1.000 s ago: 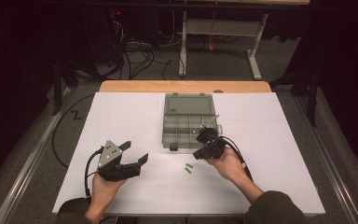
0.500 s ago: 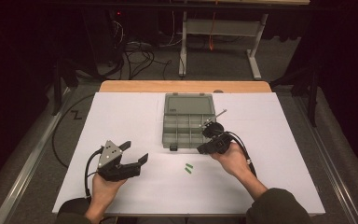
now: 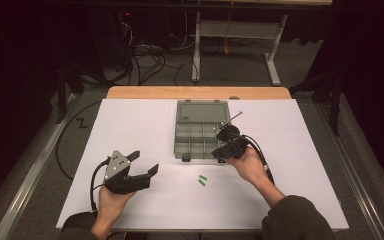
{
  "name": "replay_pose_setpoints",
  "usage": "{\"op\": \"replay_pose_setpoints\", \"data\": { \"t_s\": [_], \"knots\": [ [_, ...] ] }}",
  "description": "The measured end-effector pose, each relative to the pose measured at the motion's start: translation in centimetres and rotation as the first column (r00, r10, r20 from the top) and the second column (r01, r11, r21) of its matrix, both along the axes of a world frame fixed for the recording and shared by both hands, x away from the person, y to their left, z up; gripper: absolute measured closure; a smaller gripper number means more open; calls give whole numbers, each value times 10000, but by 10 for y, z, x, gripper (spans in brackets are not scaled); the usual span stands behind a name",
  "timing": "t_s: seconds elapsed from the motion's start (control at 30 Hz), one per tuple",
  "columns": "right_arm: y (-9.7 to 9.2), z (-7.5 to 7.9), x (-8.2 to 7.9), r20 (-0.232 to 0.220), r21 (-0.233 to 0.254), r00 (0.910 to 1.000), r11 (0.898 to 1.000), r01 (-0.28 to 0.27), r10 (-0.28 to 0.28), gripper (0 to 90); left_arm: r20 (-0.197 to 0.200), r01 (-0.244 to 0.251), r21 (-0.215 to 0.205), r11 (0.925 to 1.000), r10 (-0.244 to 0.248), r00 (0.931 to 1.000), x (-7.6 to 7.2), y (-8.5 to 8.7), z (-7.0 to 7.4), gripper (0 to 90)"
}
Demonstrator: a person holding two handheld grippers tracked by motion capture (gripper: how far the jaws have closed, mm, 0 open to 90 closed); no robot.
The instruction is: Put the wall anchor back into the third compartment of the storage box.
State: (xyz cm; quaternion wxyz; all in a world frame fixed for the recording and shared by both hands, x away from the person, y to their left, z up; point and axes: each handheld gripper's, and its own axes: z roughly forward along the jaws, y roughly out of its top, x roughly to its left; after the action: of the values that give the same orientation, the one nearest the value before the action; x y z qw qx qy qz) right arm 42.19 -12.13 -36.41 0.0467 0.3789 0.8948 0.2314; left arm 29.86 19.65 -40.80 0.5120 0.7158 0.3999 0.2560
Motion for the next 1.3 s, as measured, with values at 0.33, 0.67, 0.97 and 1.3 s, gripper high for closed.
{"op": "replay_pose_setpoints", "data": {
  "t_s": [0.33, 0.67, 0.97, 1.3],
  "knots": [
    [2, 2, 10, 187, 44, 9998, 9999, 111, -111, 862, -21, 22, 45, 10000, -22, 10000, 0, -1, 0, 215],
    [1, 4, 23, 176, 246, 9986, 9985, 485, -490, 861, 9, 63, 49, 10000, -63, 10000, 0, -1, 0, 217],
    [-5, -1, 35, 147, 317, 9958, 9954, 899, -904, 860, -20, 108, 67, 9999, -108, 9999, 0, -2, 0, 217],
    [-8, -4, 45, 146, 368, 9919, 9914, 1252, -1258, 859, -16, 130, 62, 9999, -130, 9999, 0, -2, 0, 217]
  ]
}}
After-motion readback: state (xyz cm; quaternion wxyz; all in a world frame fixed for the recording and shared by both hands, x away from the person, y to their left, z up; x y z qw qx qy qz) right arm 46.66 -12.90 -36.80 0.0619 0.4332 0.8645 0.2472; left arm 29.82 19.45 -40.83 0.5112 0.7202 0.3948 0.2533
